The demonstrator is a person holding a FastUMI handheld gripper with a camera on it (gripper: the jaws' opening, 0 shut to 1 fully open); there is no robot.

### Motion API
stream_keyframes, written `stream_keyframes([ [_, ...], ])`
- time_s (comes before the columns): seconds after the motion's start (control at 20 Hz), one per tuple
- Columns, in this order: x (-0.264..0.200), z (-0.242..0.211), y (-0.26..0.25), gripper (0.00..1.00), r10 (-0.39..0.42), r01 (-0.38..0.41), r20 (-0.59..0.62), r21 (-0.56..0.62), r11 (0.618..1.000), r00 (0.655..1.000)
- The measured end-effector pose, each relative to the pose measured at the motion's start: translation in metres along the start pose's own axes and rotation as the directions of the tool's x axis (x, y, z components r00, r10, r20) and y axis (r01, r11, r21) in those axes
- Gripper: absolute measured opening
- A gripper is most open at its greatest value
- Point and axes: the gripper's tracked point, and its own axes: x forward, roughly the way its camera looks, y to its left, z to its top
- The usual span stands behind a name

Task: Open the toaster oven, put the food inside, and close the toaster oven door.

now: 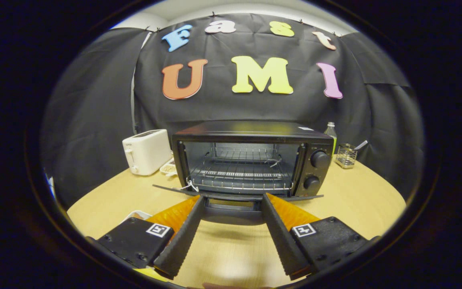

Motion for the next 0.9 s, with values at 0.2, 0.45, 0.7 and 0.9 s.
stream_keyframes([
  [0.2,-0.008,-0.029,-0.002,0.94,0.048,-0.047,-0.010,0.076,0.996,0.999],
  [0.45,-0.009,-0.056,-0.001,0.93,0.047,-0.046,-0.055,0.031,0.998,0.997],
  [0.7,-0.007,-0.081,-0.008,0.93,0.076,-0.062,-0.162,0.090,0.994,0.984],
  [0.9,-0.017,-0.066,-0.003,0.95,0.149,-0.130,-0.137,0.138,0.982,0.979],
])
